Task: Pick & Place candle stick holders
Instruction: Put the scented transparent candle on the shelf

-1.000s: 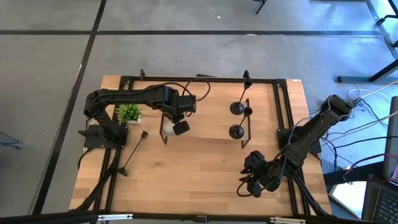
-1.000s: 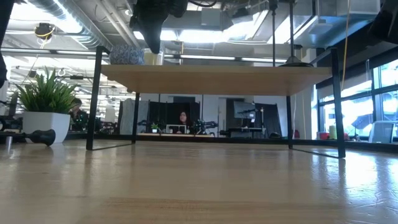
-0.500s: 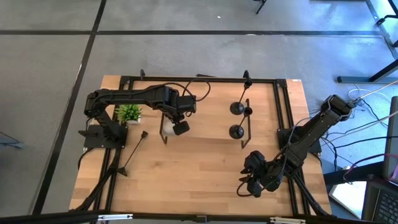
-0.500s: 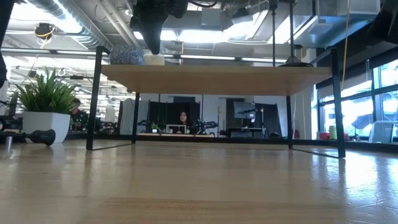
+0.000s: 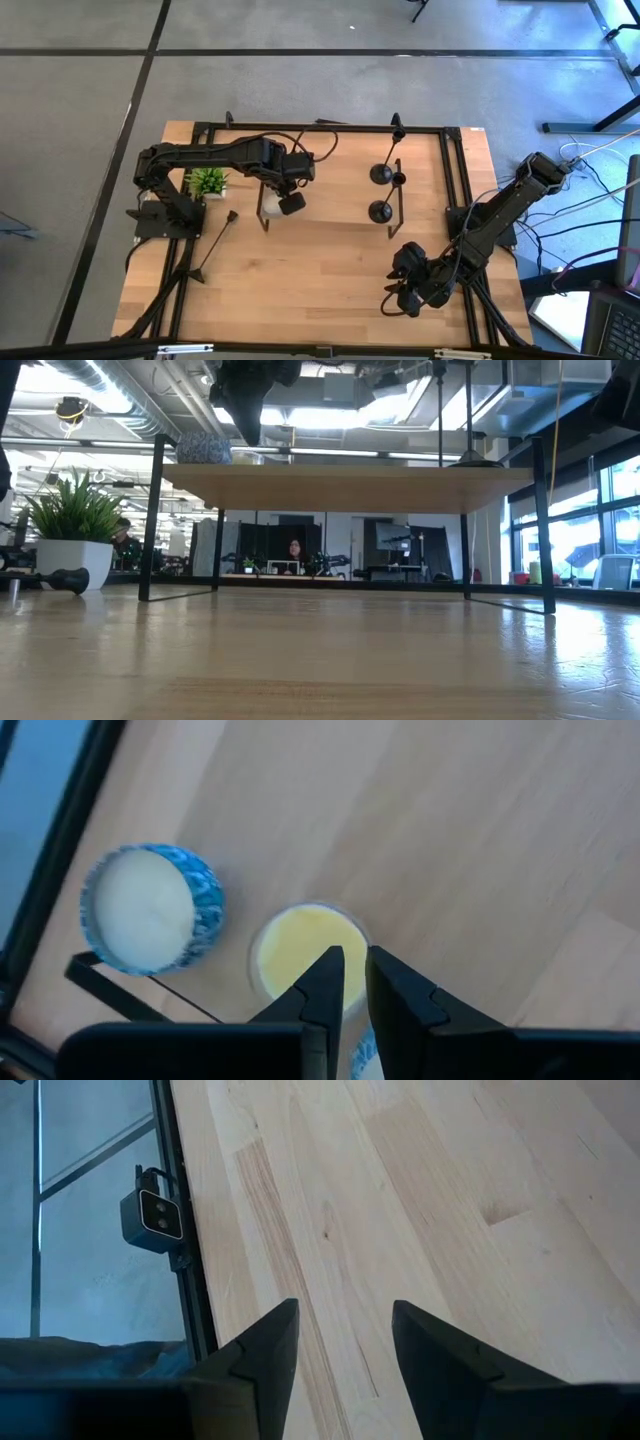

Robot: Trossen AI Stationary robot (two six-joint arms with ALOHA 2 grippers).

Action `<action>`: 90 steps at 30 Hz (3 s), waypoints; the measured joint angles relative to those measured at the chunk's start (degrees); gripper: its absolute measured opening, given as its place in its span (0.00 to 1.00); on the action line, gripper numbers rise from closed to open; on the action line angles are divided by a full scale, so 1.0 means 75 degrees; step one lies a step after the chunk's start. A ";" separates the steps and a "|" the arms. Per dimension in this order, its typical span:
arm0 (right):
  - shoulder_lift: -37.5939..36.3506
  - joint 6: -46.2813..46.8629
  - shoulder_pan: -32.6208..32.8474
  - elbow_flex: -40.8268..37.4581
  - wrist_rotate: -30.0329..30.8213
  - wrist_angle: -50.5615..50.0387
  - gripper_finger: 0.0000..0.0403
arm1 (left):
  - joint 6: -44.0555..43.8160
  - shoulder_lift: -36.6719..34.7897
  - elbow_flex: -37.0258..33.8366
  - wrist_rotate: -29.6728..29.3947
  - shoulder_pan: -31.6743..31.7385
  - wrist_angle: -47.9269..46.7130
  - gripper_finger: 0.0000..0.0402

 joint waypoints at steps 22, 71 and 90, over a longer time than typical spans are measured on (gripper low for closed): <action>0.0003 0.0000 -0.0006 -0.0003 -0.0578 -0.0340 0.42 | 0.0009 -0.0450 0.1521 0.0403 -0.0179 0.0893 0.04; 0.0003 0.1064 -0.1888 -0.0003 -0.0676 0.2822 0.41 | 0.1701 -0.0355 -0.0358 0.1737 0.0493 -0.0092 0.00; 0.0003 -0.0283 -0.1686 -0.0001 -0.0741 0.4417 0.42 | 0.2465 0.0425 -0.0356 0.1618 0.0117 0.0346 0.00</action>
